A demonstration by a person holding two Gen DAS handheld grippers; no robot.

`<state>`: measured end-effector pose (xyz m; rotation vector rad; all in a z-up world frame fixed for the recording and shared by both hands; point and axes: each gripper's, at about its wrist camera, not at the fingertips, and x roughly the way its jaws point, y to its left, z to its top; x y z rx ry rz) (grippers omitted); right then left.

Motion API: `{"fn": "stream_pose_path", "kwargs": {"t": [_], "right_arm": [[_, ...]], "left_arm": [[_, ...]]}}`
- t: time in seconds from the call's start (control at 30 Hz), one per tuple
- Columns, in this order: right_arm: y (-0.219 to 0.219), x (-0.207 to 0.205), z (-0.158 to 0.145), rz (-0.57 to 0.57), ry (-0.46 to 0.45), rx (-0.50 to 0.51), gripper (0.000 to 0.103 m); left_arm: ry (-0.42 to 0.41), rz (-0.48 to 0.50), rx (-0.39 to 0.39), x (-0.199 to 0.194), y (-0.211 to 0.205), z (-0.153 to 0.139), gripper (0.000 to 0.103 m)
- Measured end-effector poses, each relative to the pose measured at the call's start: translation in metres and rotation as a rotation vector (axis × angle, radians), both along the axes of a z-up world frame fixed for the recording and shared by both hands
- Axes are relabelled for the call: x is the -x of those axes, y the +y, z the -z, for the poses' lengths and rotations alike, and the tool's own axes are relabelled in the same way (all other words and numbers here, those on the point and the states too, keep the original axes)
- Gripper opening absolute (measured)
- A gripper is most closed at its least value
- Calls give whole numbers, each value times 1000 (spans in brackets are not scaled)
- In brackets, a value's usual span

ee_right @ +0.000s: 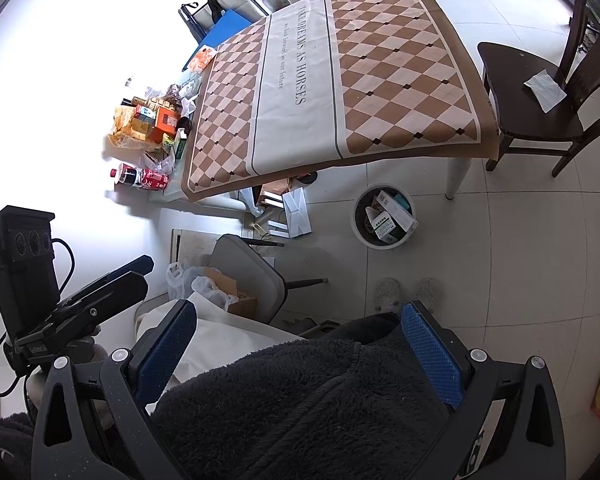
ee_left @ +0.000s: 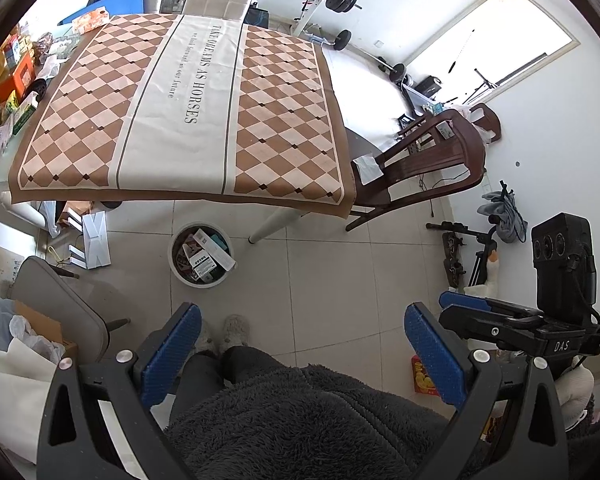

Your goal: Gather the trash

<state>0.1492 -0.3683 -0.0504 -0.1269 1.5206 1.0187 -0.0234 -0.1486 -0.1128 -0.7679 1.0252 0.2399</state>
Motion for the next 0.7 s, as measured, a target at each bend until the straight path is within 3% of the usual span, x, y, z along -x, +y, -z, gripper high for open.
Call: {"fn": "stream_pose_path", "kwargs": {"t": [0.7], "right_arm": [[-3,5,0,-1,0,3,103]], "left_arm": [[-3,24,6,1,-4,1,103]]}}
